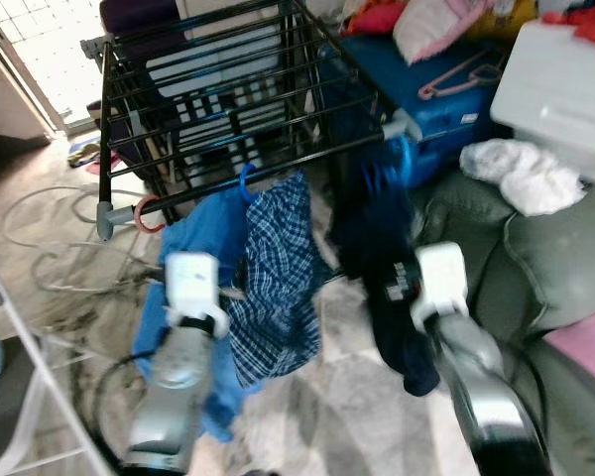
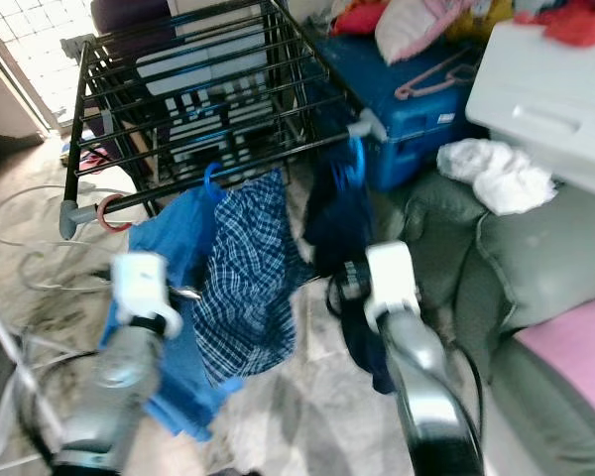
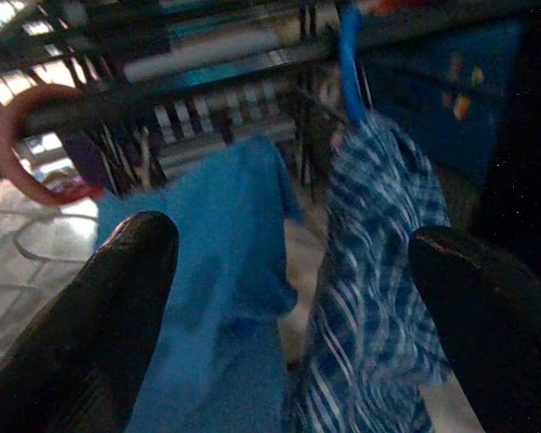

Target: Hang hanger

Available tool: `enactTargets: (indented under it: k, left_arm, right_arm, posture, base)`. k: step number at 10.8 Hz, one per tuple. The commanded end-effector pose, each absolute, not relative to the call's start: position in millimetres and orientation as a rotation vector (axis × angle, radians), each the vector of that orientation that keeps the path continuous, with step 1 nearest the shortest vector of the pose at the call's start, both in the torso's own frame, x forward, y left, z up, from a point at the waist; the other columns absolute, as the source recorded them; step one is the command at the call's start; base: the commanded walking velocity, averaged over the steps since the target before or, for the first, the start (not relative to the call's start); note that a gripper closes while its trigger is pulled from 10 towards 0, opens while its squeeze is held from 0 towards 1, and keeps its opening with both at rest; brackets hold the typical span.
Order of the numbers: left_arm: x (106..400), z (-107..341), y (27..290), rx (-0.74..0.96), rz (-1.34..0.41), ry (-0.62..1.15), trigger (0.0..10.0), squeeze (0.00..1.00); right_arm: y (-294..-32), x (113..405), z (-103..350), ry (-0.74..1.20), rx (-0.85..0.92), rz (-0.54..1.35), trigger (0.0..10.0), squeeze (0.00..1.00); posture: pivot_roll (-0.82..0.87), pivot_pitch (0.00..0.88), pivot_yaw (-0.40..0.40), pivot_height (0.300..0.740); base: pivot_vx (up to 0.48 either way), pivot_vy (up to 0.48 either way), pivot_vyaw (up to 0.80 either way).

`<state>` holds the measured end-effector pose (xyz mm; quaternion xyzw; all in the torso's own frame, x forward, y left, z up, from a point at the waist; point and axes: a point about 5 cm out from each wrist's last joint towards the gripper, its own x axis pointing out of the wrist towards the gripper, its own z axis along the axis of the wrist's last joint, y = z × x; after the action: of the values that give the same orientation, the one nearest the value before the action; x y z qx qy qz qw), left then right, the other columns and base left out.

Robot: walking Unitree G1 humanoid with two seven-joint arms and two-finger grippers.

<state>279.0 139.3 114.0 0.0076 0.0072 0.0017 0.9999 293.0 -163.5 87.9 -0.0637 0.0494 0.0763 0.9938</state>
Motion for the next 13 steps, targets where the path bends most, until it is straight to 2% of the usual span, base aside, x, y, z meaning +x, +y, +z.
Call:
enactTargets:
  k: [1,4,6,7,10,11,12,13]
  left_arm:
    - [272.4,108.4,155.4,0.045,0.069,0.042,10.0,0.00]
    - [265.8,103.4,164.9,0.073,0.101,0.059,10.0,0.00]
    - [269.3,101.3,165.2,0.105,0.085,0.056,10.0,0.00]
    - [275.8,102.5,164.0,0.102,0.088,0.048,10.0,0.00]
    - [282.2,108.2,157.9,0.098,0.076,0.026,10.0,0.00]
    - [281.3,109.0,156.9,0.102,0.069,0.021,10.0,0.00]
    - [279.6,106.4,155.8,0.103,0.069,0.027,10.0,0.00]
    - [277.4,104.6,154.8,0.102,0.070,0.032,10.0,0.00]
  right_arm:
    - [-165.0,288.1,95.9,0.082,-0.112,0.147,10.0,0.00]
    - [-178.4,283.8,93.0,0.143,-0.148,0.063,10.0,0.00]
    - [-167.5,290.0,93.5,0.137,-0.123,0.097,10.0,0.00]
    - [-162.4,293.5,95.3,0.109,-0.164,0.135,10.0,0.00]
    - [-158.1,299.6,99.7,0.134,-0.087,0.175,10.0,0.00]
    - [-158.3,301.3,96.9,0.148,-0.095,0.149,10.0,0.00]
    - [-154.9,301.9,95.5,0.131,-0.187,0.129,10.0,0.00]
    - [-151.2,298.6,92.2,0.142,-0.152,0.157,10.0,0.00]
  posture:
    - [-0.18,0.000,0.119,0.740]
    - [-0.17,0.000,0.112,0.740]
    - [-0.17,0.000,0.117,0.740]
    - [-0.17,0.000,0.128,0.740]
    - [-0.17,0.000,0.167,0.740]
    - [-0.16,0.000,0.161,0.740]
    - [-0.15,0.000,0.155,0.740]
    - [-0.14,0.000,0.144,0.740]
  base:
    - [-0.255,0.000,0.00]
    - [-0.264,0.000,0.00]
    - [-0.276,0.000,0.00]
    - [-0.277,0.000,0.00]
    - [-0.277,0.000,0.00]
    - [-0.274,0.000,0.00]
    - [-0.270,0.000,0.00]
    - [-0.274,0.000,0.00]
